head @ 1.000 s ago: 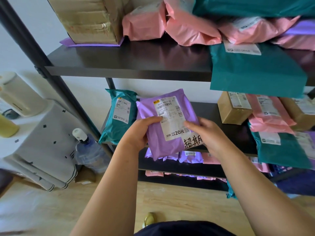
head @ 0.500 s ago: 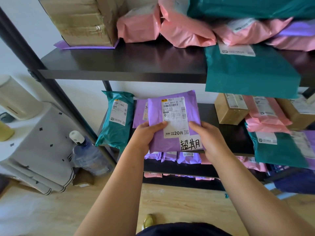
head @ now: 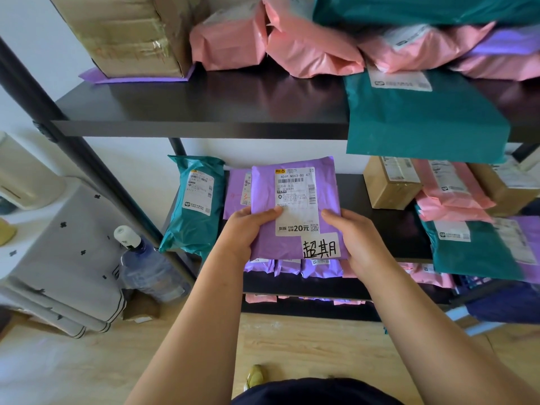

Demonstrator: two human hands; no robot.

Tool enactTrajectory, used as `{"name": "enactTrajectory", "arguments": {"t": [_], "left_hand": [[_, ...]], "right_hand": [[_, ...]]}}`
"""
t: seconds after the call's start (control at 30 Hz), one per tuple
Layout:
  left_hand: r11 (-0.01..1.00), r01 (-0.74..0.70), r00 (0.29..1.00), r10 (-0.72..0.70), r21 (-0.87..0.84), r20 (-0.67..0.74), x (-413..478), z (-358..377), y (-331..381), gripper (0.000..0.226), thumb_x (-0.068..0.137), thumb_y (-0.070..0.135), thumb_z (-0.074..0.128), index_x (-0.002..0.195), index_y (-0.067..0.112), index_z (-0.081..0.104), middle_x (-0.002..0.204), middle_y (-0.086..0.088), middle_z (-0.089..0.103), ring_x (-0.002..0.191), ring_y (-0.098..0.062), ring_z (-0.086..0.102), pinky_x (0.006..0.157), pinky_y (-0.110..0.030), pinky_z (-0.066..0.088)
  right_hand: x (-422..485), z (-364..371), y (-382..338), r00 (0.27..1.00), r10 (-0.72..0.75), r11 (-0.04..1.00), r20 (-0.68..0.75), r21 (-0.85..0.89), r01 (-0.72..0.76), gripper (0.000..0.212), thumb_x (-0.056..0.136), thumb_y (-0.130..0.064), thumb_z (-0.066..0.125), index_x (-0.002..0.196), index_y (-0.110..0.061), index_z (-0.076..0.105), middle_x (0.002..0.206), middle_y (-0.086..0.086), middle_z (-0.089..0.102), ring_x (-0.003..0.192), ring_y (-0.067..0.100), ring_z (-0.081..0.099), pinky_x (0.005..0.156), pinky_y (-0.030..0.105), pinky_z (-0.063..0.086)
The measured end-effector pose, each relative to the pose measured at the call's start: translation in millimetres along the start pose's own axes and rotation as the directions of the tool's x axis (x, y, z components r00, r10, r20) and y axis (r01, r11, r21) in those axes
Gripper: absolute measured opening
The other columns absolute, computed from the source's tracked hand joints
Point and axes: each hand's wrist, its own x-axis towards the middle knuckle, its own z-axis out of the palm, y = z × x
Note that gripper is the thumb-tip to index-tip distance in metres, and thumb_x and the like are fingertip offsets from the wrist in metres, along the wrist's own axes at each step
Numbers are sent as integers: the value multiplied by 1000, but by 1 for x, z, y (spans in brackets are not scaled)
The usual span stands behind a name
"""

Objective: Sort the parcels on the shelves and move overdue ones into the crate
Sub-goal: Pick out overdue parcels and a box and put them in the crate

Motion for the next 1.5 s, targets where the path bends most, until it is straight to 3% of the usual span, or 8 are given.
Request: {"name": "enactTrajectory", "arguments": {"t": [0.37,0.63,0.73,0.93,1.1,1.27,1.4,1.5], "left_hand": [[996,9,998,-15,89,67,3,8,0,36,77,21,82,105,4,67,98,-15,75,92,-35,72,82,-47,59],[973,47,966,-102,227,236,16,47,-20,38,79,22,80,109,2,68,97,-13,76,88,-29,74,73,-37,60],[954,58,944,-148,296,293,22,68,-31,35,78,23,80,107,5,70,98,-11,76,89,-27,74,72,-35,58],[902,73,873,-265,426,410,22,134,-68,32,80,22,78,108,8,72,101,-10,76,96,-29,72,89,-44,56],[877,55,840,-299,477,453,11,206,-94,21,88,16,69,106,5,72,99,-10,76,90,-25,72,84,-35,56],[845,51,806,-350,533,477,5,288,-125,36,76,21,74,109,7,72,104,-12,75,103,-32,69,102,-51,48],[844,27,802,-338,536,493,-3,366,-156,28,83,13,70,110,5,69,104,-13,75,103,-32,69,99,-51,50],[835,15,798,-342,550,497,-15,414,-182,27,86,11,68,112,3,66,105,-15,73,101,-31,69,95,-46,54]], "right_hand": [[-8,-6,5,995,11,1000,-98,-14,-12,21,93,-33,64,99,-14,70,86,8,77,79,30,75,79,58,58],[-35,-38,26,951,51,997,-305,67,-32,21,94,-27,62,100,-8,70,84,8,77,76,28,75,74,47,61],[-50,-53,36,926,70,996,-372,81,-43,19,95,-29,61,96,-12,70,83,6,77,73,24,75,64,36,59],[-81,-107,65,815,170,970,-554,242,-37,14,94,-22,64,86,-12,70,81,11,76,61,25,71,56,36,59],[-101,-171,82,758,216,956,-616,291,-35,11,93,-17,63,97,-11,71,87,11,77,68,29,71,72,50,59],[-117,-252,91,720,230,950,-655,312,-20,15,94,-12,60,103,-11,71,95,16,75,76,34,71,71,48,58],[-136,-326,94,686,228,950,-691,312,-1,16,95,-12,58,103,-12,71,93,12,76,82,36,72,74,51,58],[-154,-370,98,648,228,950,-727,311,14,16,96,-10,56,93,-17,70,93,13,75,77,33,71,68,43,59]]}}
